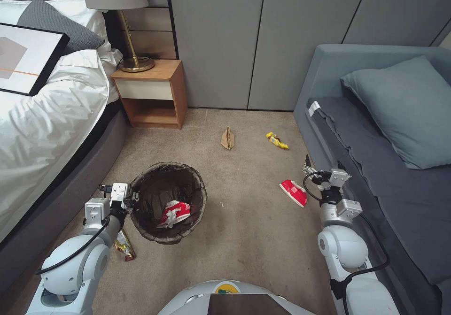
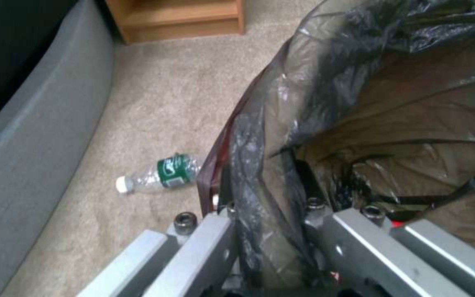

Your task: Pick up the trash bin, then pick up the garbage from the floor and place it into the trash bin.

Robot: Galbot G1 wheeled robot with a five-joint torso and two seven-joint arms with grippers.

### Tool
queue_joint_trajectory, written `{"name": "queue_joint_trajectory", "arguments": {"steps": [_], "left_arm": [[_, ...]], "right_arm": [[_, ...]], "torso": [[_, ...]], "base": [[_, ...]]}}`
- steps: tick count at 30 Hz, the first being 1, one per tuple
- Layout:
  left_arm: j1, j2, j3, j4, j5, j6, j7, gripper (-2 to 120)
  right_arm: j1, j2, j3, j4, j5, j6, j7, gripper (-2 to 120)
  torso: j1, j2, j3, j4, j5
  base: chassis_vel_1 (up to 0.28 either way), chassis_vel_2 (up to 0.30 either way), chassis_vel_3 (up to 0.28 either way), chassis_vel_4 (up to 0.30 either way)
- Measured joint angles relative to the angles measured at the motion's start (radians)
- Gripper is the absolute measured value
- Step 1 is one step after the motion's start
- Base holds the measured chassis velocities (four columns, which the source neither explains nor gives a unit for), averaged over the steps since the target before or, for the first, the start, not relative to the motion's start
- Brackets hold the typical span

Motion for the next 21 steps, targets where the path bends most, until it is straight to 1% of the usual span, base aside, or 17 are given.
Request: {"name": "queue_joint_trajectory", "arguments": {"steps": [3, 10, 13, 21], "left_arm": [[-0.001, -0.002, 0.0, 0.002, 0.001, 0.0, 0.0, 0], [-0.002, -0.002, -0.001, 0.006, 0.002, 0.0, 0.0, 0], [-0.004, -0.003, -0.001, 0.009, 0.003, 0.0, 0.0, 0], [-0.01, -0.002, -0.001, 0.013, 0.004, 0.0, 0.0, 0]], "right_arm": [[0.002, -0.001, 0.001, -0.003, 0.001, 0.0, 0.0, 100], [0.003, -0.002, 0.001, -0.005, 0.001, 0.0, 0.0, 100], [0.004, -0.002, 0.001, -0.007, 0.002, 0.0, -0.001, 100], [0.005, -0.001, 0.0, -0.014, 0.002, 0.0, -0.001, 100]], "torso": [[0.0, 0.0, 0.0, 0.0004, 0.0001], [0.0, 0.0, 0.0, 0.0002, 0.0001], [0.0, 0.0, 0.0, 0.0, 0.0], [0.0, 0.0, 0.0, 0.0002, 0.0]], "base": [[-0.07, 0.082, 0.078, -0.084], [-0.054, 0.074, 0.066, -0.073], [-0.087, 0.076, 0.073, -0.068], [-0.098, 0.092, 0.096, -0.08]]}}
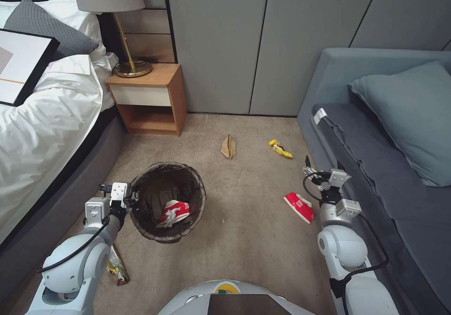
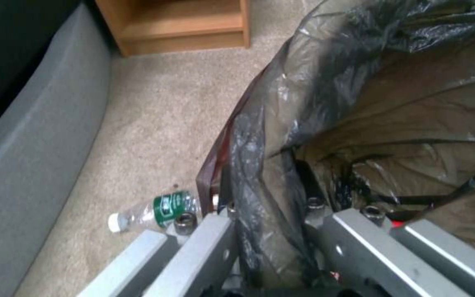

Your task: Pick up the trash bin, then pick up the garbage from the floor and place it into the trash bin.

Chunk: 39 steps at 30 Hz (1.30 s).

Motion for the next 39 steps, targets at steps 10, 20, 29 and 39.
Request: {"name": "queue_joint_trajectory", "arguments": {"steps": [10, 20, 29, 39], "left_arm": [[0.0, 0.0, -0.001, 0.002, 0.0, 0.0, 0.0, 0], [0.0, -0.002, -0.002, 0.003, 0.001, 0.0, 0.001, 0], [0.001, 0.001, -0.002, 0.006, 0.001, 0.0, 0.0, 0], [0.012, 0.003, -0.002, 0.009, 0.005, 0.0, 0.0, 0]], "right_arm": [[0.001, 0.0, -0.001, -0.005, 0.0, -0.002, 0.0, 100], [0.002, 0.002, -0.003, -0.009, -0.009, 0.006, -0.001, 100], [0.006, -0.101, -0.048, 0.009, 0.052, -0.229, 0.05, 100], [0.172, -0.341, -0.188, -0.115, 0.373, -0.607, 0.127, 100]], "torso": [[0.0, 0.0, 0.0, 0.0002, 0.0], [0.0, 0.0, 0.0, 0.0, 0.0], [0.0, 0.0, 0.0, -0.0002, 0.0001], [0.0, 0.0, 0.0, 0.0002, 0.0001]], "base": [[-0.082, 0.084, 0.079, -0.08], [-0.077, 0.074, 0.077, -0.069], [-0.028, 0.018, 0.031, -0.017], [0.0, 0.0, 0.0, 0.0]]}}
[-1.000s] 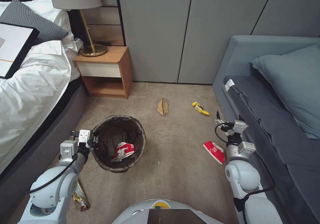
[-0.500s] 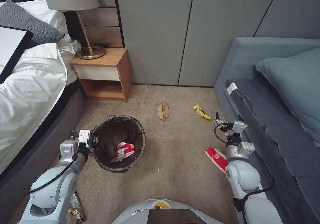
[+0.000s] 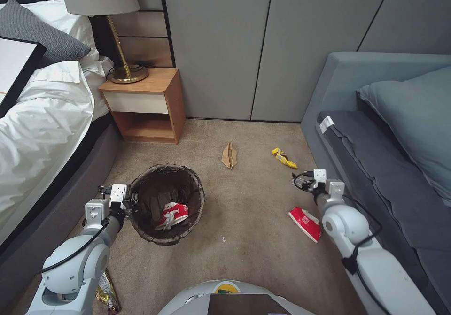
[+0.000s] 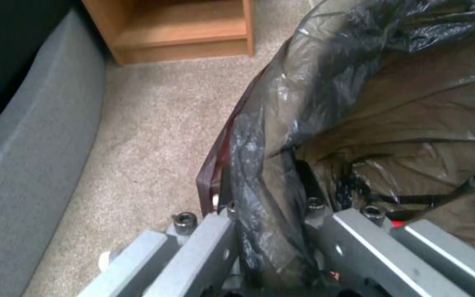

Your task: Pick up the trash bin, then pick up the garbage from the floor and place it into the trash bin.

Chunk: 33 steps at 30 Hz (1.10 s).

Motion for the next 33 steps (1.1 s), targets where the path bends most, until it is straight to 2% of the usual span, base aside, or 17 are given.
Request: {"name": "queue_joint_trajectory", "arguments": {"steps": [5, 9, 14, 26, 33], "left_arm": [[0.012, 0.005, -0.002, -0.014, 0.01, 0.0, 0.004, 0], [0.018, 0.011, -0.005, -0.018, 0.014, 0.0, 0.012, 0], [0.019, 0.011, -0.005, -0.018, 0.019, 0.0, 0.018, 0], [0.009, 0.002, -0.003, -0.007, 0.025, 0.0, 0.021, 0], [0.002, 0.0, -0.003, -0.002, 0.026, 0.0, 0.022, 0]], "right_arm": [[0.089, -0.041, -0.083, -0.114, 0.068, -0.129, 0.005, 100], [0.119, -0.045, -0.115, -0.182, 0.089, -0.154, -0.013, 100], [0.135, -0.043, -0.141, -0.263, 0.069, -0.154, -0.039, 100], [0.081, -0.03, -0.124, -0.28, -0.004, -0.149, -0.059, 100], [0.067, -0.015, -0.135, -0.356, -0.061, -0.142, -0.065, 100]], "torso": [[0.0, 0.0, 0.0, -0.0001, 0.0001], [0.0, 0.0, 0.0, -0.0001, 0.0], [0.0, 0.0, 0.0, -0.0002, 0.0], [0.0, 0.0, 0.0, -0.0003, -0.0002], [0.0, 0.0, 0.0, -0.0002, -0.0001]], "base": [[0.0, 0.0, 0.0, 0.0], [0.0, 0.0, 0.0, 0.0], [0.0, 0.0, 0.0, 0.0], [0.0, 0.0, 0.0, 0.0], [0.0, 0.0, 0.0, 0.0]]}}
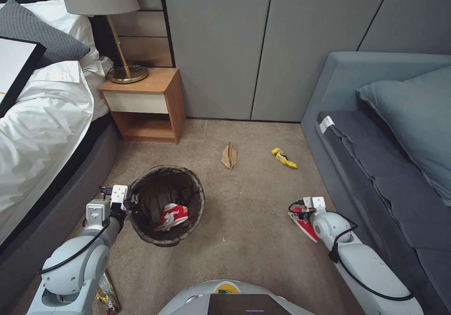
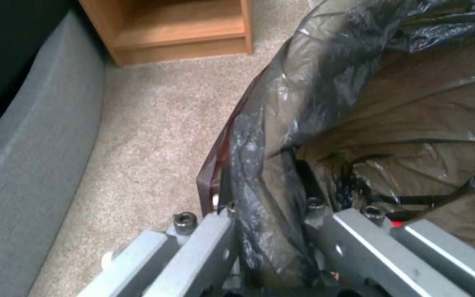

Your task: Pick up the trash bin, then pick up the garbage from the floor and place it into the trash bin.

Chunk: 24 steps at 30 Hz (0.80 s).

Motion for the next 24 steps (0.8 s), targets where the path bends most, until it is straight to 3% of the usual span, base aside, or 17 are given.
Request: {"name": "queue_joint_trajectory", "arguments": {"steps": [24], "left_arm": [[0.006, -0.007, -0.005, 0.0, -0.002, 0.0, 0.0, 0]], "right_arm": [[0.076, 0.031, -0.036, -0.213, -0.072, 0.064, -0.04, 100]], "torso": [[0.0, 0.0, 0.0, 0.0, 0.0]], "base": [[0.0, 0.0, 0.0, 0.0]]}}
